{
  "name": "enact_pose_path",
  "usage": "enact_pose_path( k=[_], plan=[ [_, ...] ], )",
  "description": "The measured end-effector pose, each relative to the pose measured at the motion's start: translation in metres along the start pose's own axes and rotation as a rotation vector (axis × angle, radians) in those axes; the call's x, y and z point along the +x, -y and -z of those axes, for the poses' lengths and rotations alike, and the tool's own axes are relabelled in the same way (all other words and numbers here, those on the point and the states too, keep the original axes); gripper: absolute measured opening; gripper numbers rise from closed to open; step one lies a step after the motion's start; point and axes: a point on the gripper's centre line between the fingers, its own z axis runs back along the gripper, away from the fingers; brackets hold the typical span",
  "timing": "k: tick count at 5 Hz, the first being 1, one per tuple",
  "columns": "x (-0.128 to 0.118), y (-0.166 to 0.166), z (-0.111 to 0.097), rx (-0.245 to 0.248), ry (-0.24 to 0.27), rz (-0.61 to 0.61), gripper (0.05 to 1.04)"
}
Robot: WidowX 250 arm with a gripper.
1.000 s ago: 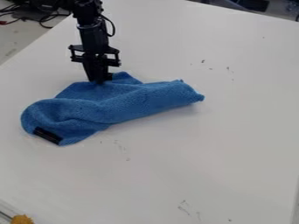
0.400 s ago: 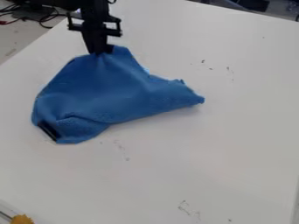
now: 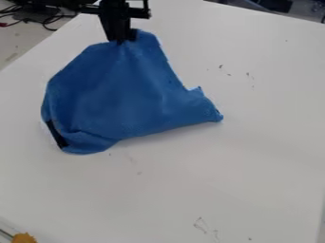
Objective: Unfold the cloth from top left to bottom right
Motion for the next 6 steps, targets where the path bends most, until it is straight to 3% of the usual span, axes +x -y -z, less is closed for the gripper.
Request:
enact_pose_path(
  k=[1, 2, 3, 5, 6],
  plan=[
    [-0.034, 0.027, -0.012, -0.047, -0.017, -0.066, 0.072],
    [-0.071, 0.050, -0.010, -0.092, -0.066, -0.138, 0.072],
    [-0.092, 0.061, 0.002, -0.144, -0.103, -0.190, 0.072],
    [-0.110, 0.075, 0.020, -0.235, -0.160, -0.220, 0.069],
    [-0.125, 0.082, 0.019, -0.241, -0.159, -0.256, 0.069]
  ],
)
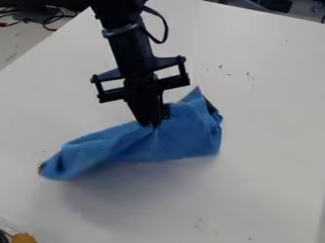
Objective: Unfold the cloth from top left to bottom right
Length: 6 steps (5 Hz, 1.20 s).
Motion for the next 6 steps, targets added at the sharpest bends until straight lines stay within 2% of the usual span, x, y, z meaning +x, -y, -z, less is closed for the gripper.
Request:
enact_pose_path(
  k=[2, 3, 4, 6],
  plan=[
    [-0.022, -0.001, -0.003, 0.020, 0.006, -0.005, 0.069],
    [-0.027, -0.001, 0.000, 0.009, 0.003, -0.017, 0.096],
    [-0.027, 0.000, 0.002, -0.010, 0.014, -0.016, 0.266],
    [-0.030, 0.001, 0.002, -0.017, -0.003, 0.009, 0.854]
  ],
)
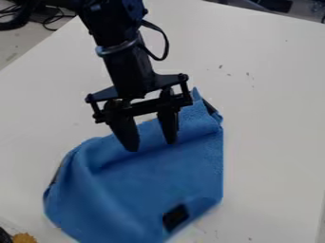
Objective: Unfold the cloth from top left to bottom right
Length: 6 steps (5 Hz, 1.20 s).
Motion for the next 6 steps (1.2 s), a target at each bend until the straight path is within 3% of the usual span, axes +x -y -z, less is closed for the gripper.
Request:
enact_pose_path(
  k=[1, 2, 5, 6],
  plan=[
    [0.001, -0.002, -0.002, -0.001, -0.007, 0.009, 1.011],
    [0.005, -0.004, -0.004, 0.029, -0.017, 0.042, 1.007],
    [0.035, -0.029, 0.006, 0.221, 0.075, 0.297, 1.001],
    [0.049, -0.028, 0.009, 0.226, 0.108, 0.319, 1.001]
  ],
)
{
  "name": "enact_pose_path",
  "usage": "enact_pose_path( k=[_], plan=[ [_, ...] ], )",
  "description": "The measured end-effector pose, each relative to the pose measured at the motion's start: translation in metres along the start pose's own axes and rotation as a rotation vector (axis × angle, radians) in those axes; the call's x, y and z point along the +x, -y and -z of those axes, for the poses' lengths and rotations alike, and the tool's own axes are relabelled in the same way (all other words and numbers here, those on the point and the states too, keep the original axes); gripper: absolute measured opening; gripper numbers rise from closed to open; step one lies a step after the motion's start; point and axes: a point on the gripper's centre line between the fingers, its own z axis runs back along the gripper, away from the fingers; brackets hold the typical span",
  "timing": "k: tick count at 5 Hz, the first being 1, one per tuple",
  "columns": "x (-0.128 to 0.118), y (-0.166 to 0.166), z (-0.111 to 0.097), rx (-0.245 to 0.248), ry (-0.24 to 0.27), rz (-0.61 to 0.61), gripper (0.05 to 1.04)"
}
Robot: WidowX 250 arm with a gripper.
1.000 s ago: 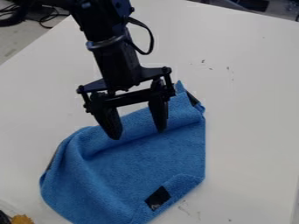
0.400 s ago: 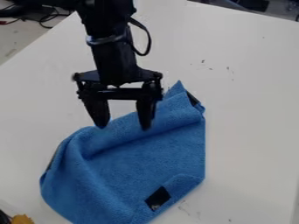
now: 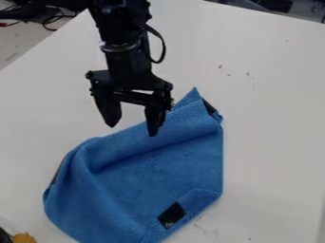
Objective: Unfold the cloth from top left to bottom right
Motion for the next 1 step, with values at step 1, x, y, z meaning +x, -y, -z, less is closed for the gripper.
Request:
enact_pose_path(
  k=[1],
  plan=[
    [0.0096, -0.0057, 0.0056, -0.007, -0.004, -0.032, 1.001]
  ],
)
